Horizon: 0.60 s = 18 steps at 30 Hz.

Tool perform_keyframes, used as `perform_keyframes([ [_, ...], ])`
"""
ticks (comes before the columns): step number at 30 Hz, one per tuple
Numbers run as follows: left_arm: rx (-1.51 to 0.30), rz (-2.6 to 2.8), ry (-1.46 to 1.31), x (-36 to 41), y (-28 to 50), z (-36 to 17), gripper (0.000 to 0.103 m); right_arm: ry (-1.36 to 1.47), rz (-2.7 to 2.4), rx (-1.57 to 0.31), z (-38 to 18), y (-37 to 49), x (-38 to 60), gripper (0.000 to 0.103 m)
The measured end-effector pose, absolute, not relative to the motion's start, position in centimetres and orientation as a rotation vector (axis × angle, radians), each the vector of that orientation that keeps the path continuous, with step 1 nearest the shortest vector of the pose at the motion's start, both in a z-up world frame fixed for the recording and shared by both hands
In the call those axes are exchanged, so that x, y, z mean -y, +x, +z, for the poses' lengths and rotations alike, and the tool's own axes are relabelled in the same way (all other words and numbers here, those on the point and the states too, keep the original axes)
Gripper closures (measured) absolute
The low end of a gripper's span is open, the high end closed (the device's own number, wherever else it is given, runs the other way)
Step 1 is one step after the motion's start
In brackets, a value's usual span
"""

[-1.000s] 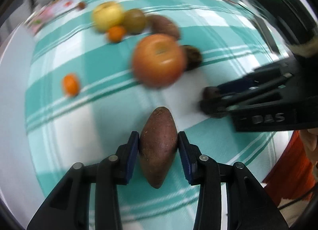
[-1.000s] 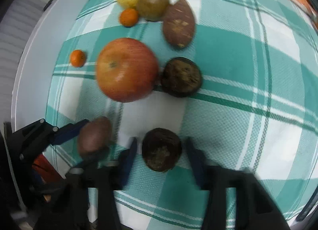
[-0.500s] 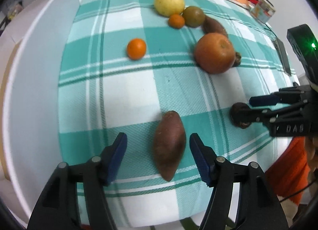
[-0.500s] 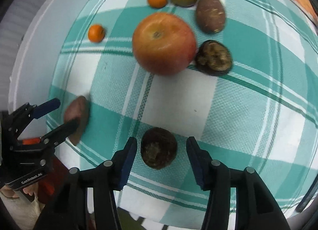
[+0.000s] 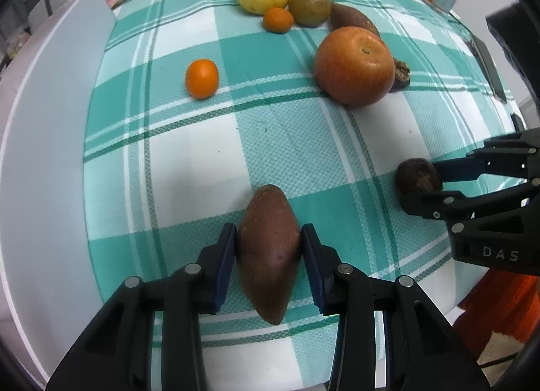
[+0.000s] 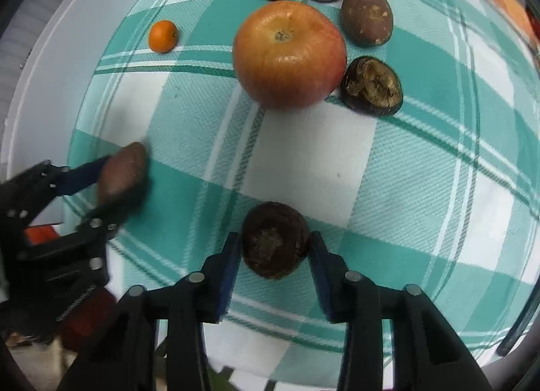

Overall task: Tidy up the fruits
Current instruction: 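Carry the sweet potato and mangosteen over the white box with both tools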

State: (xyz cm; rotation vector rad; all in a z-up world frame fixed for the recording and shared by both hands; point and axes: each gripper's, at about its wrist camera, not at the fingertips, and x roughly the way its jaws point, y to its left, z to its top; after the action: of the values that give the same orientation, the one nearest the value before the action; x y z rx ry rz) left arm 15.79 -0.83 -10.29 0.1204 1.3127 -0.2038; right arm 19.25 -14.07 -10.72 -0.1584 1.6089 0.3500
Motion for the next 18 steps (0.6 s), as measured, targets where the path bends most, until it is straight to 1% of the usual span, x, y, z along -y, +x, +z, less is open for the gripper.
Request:
perform_keyframes([
  [2,-1.293,-0.192,0.082,-0.2,15.4,-9.4,0.064,-0.156,0.361,-1.584,-9.8,19.0,14.0,0.063],
  [5,-1.264,-0.202,-0.014,-2.1,14.5,-6.7,0.064,-0.135,0.4,-1.531,-6.2,19.0,14.0,0.063],
  [8,-1.196,-0.221,-0.12,-5.2,13.5,-1.5,0.064,-0.132,0.473,-1.442,-0.7,19.3,12.3,0.063],
  [9,-1.172,-0.221,-0.137,-5.9,13.4,0.1,0.063,-0.129,0.516,-1.397,2.1,19.5,10.8,0.063],
  [10,-1.133,-0.21,-0.155,-7.6,12.9,2.5,0.063,-0.128,0.552,-1.366,4.0,19.5,9.5,0.063],
  [13,-1.07,-0.152,-0.187,-12.6,12.6,6.7,0.063,-0.138,0.663,-1.301,7.5,18.6,3.6,0.063],
  [15,-1.061,-0.093,-0.192,-15.7,12.4,7.6,0.063,-0.144,0.755,-1.282,8.8,18.2,-1.2,0.063],
  [18,-1.077,0.051,-0.183,-21.1,12.1,6.4,0.063,-0.168,0.865,-1.289,8.1,16.5,-8.3,0.063],
])
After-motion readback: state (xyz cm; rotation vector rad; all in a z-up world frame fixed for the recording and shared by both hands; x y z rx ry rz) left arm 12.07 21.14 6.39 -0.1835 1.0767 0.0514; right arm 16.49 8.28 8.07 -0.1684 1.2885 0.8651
